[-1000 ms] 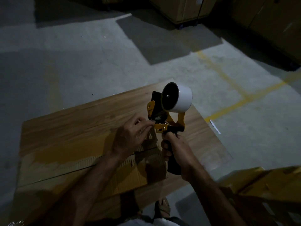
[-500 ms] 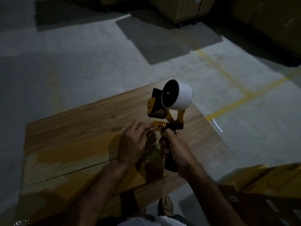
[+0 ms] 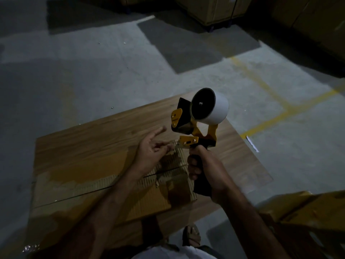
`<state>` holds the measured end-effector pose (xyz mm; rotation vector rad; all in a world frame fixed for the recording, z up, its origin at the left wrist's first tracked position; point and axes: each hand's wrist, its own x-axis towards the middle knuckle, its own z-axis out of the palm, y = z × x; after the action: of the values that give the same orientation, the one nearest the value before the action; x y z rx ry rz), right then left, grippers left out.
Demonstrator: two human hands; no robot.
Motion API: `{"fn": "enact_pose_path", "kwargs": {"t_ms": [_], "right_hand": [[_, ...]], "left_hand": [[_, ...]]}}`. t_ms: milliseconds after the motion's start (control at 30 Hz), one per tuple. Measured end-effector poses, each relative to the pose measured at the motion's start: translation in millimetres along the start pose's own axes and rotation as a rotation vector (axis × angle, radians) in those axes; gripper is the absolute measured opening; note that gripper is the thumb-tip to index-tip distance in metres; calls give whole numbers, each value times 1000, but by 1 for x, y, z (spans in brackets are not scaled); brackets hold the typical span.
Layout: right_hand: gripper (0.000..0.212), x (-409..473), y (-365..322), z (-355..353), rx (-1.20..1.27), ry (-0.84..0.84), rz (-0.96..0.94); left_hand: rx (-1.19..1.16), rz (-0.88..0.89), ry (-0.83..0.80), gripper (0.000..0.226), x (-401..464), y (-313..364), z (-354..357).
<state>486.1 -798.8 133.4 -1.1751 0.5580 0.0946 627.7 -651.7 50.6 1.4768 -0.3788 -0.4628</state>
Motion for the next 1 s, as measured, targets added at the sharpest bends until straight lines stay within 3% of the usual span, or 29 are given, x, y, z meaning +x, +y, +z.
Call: {"fn": "enact_pose_path", "kwargs": {"t_ms": [200,433,533,567,667,767,1000], "right_hand": [[20,-3,-2,2,32,-27,34],[31,-7,-11,5,341,-159,94],[24,-7,-12,6,367,-168,123],[22,-7,-11,5,364,-161,131],[21,-5,-13,0,355,-145,146],[25,-4,-17,-5,339,-145,163],[27,-3,-25,-13,511,-213,261]], "left_hand": [[38,37,-33,19,15,-2,-2],[112,136,11,23,13,-2,4],[165,120,63,12,16,-4,-1],[176,104,59,5,18,-5,-4],[263,83,37,18,24,-8,-15],[351,100,10,15,29,-11,-26],[478,318,-104,7,28,-1,-34]]}}
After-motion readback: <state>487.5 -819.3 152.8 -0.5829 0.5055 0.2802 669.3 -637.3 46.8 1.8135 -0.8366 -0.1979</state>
